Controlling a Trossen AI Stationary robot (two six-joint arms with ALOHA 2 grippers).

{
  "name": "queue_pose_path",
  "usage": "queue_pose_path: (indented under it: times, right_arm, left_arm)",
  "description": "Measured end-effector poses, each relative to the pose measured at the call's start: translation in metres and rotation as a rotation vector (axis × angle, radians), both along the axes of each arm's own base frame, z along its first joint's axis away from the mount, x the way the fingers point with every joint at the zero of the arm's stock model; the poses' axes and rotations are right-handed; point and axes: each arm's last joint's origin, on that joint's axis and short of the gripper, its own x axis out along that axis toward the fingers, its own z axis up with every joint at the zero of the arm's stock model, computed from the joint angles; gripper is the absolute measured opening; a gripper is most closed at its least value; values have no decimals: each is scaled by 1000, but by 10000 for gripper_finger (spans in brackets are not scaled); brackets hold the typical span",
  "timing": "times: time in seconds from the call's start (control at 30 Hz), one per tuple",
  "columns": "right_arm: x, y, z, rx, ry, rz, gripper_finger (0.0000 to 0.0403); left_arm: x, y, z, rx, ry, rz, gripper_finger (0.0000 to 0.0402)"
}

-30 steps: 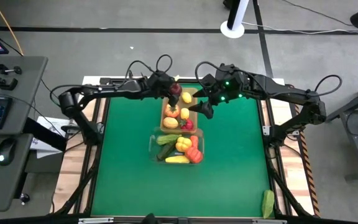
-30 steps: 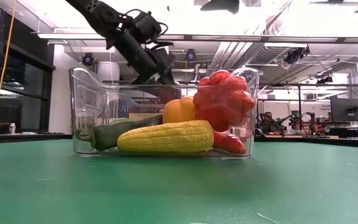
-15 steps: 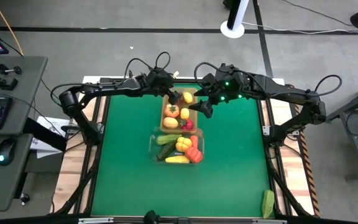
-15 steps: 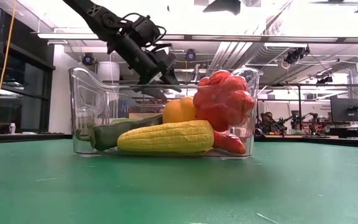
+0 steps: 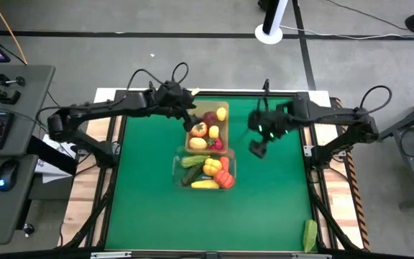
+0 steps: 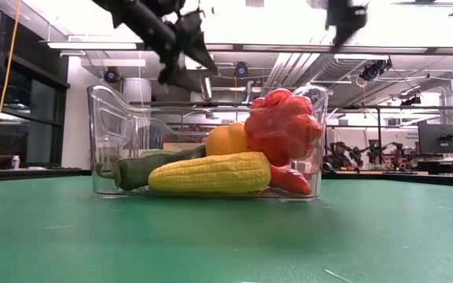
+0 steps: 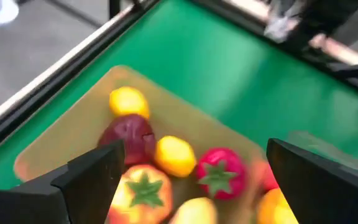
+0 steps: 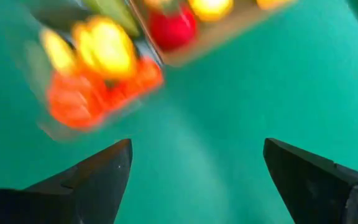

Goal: Sort produce into baskets
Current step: Put the green cucumber into the transparent bin

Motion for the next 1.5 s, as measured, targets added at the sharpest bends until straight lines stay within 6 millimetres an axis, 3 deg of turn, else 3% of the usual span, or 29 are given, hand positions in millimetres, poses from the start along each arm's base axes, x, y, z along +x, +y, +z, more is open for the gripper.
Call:
queue_pose_path:
  times: [0.2,0.47,0.73,0.97,1.5]
  right_arm:
    - [-25,61,-43,-29,153,-169,354]
    - [-59,143,-133,529,503,-294,354]
    - [-91,190,-171,788,766,-464,354]
    - [-112,203,-190,807,847,-528,354]
    - [-124,194,-209,723,886,-661,354]
  left_arm:
    - [-8,-24,22,-23,-78,33,378]
    - [-8,-30,22,-57,-81,36,378]
    - [-8,-29,21,-57,-76,42,378]
    - [-8,-29,21,-47,-73,34,378]
    - [-8,-29,20,-32,-56,20,378]
